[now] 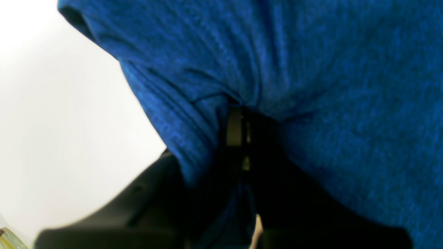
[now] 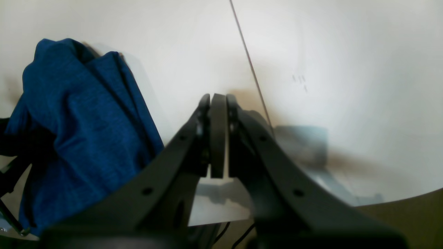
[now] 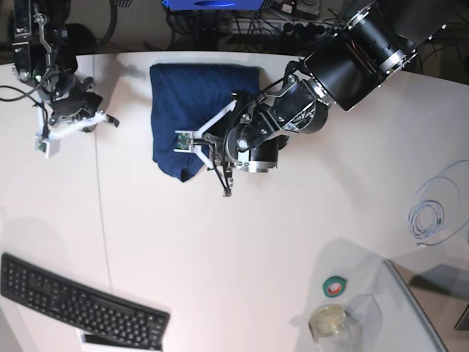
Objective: Layout the t-shirt on the table in an organized manner, then fold the t-shirt properly
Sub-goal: 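Drag the folded shirt with the left gripper, rotating it square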
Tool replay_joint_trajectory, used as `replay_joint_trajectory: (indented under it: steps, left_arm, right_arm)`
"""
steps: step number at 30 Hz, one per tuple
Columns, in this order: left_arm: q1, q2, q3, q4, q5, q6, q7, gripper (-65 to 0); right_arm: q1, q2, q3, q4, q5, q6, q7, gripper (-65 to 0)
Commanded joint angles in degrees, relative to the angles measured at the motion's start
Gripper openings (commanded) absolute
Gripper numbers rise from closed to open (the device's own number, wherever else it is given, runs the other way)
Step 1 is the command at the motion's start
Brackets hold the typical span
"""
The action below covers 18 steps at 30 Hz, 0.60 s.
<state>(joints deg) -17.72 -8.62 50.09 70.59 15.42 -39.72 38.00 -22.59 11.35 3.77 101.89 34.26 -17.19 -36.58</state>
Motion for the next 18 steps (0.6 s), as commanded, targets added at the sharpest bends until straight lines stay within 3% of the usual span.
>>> replay_joint_trajectory:
  steps: [1, 9, 14, 18]
  left_arm:
    - [-1.05, 0.23, -0.37, 0.58, 0.27, -0.28, 0.29, -65.0]
    - [-2.64, 0.23, -0.63, 1.11, 0.18, -0.28, 0.55, -65.0]
    - [-4.39, 0.31, -0.46, 1.19, 0.18, -0.28, 0.55, -51.7]
    - [-5.98, 0.40, -0.46, 1.72, -0.26, -0.28, 0.55, -50.0]
  right_arm:
    - [0.30, 0.56, 0.32, 0.93, 0.07, 0.27, 0.93, -64.4]
    - [0.66, 0.56, 0.05, 0.75, 0.07, 0.27, 0.93, -64.4]
    - [0.66, 0.56, -0.03, 0.66, 0.07, 0.27, 0.93, -64.4]
    - [0.83, 0.56, -0.12, 0.66, 0.07, 0.27, 0.93, -64.4]
